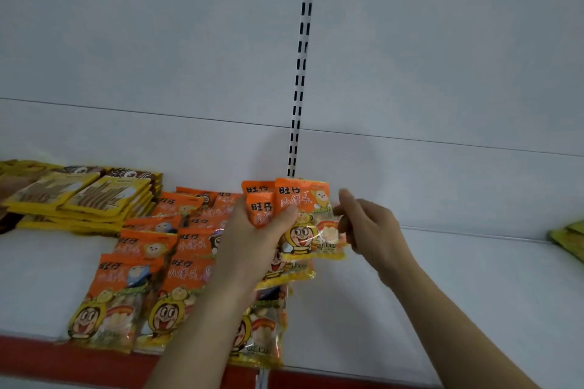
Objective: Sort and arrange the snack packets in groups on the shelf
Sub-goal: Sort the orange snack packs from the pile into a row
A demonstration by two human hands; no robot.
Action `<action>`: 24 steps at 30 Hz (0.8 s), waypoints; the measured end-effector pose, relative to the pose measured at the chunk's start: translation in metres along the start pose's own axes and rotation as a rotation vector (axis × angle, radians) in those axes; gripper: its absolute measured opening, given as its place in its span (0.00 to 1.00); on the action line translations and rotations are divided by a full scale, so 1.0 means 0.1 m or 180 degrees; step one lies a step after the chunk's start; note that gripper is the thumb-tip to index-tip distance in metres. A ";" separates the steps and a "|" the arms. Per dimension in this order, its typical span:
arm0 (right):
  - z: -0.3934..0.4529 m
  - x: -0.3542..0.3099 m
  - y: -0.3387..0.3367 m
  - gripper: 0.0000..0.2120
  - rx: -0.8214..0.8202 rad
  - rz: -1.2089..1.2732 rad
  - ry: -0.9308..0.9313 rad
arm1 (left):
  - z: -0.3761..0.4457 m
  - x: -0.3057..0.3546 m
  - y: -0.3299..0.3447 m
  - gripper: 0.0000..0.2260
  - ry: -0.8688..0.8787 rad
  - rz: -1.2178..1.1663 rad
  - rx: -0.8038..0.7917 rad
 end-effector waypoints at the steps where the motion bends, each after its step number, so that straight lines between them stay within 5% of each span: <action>1: -0.16 -0.14 0.03 0.25 -0.0319 0.0232 -0.0034 | 0.00 0.02 0.04 0.13 0.0054 0.0018 -0.0022; 4: -0.40 -0.36 0.05 0.12 -0.0695 0.0262 -0.0360 | 0.01 0.05 0.17 0.14 0.0082 -0.0001 -0.0132; 7: -0.24 -0.20 -0.08 0.13 -0.0241 0.0377 -0.0133 | -0.01 0.00 0.30 0.08 -0.0466 -0.0448 -0.0449; 11: 0.09 0.16 -0.29 0.13 0.0499 0.0389 0.0302 | 0.09 -0.05 0.18 0.06 -0.0380 -0.0266 -0.0218; 17: 0.26 0.47 0.09 0.12 -0.0205 -0.1109 0.0253 | 0.28 -0.03 -0.22 0.08 -0.0366 -0.0422 0.0312; 24: 0.27 0.55 0.20 0.19 0.0029 -0.2193 -0.0082 | 0.29 -0.02 -0.30 0.09 -0.0313 -0.0406 0.0343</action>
Point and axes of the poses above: each hand's wrist, its own z-axis towards the middle knuckle, its own y-axis out of the palm, x = y × z, the point moved 9 cm from there along z, towards the middle knuckle, and after that the axes turned 12 degrees about x, right-handed, at the moved point
